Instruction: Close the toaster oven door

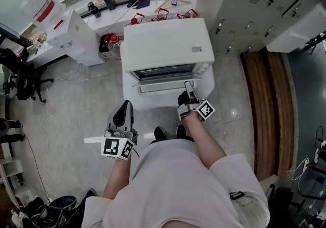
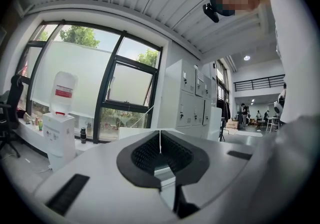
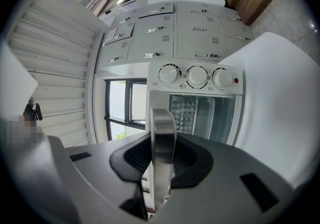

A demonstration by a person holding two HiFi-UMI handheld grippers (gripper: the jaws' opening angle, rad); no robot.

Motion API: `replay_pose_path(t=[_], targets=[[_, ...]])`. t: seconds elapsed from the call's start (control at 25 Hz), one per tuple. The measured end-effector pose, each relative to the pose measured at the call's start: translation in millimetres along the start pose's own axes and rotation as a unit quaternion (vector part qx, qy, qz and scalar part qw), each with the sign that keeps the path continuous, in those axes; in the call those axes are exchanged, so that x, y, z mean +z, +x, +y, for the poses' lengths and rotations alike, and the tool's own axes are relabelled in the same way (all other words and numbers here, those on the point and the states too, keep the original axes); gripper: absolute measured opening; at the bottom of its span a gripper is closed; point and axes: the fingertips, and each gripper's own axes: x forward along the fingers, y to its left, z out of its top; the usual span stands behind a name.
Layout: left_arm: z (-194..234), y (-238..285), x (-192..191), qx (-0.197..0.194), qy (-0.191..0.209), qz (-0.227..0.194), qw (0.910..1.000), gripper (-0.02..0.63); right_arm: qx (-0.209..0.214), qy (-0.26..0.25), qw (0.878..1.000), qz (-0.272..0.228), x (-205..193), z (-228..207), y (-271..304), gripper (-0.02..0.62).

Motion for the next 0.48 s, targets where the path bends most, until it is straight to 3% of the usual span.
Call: replay_pose_path(t=[0.48], targets=[[3.2, 3.2, 1.4, 0.002, -0.002, -0.004, 1.0, 0.021, 0.006, 0.012, 1.0, -0.002, 3.9, 5.8, 16.5, 0.087]])
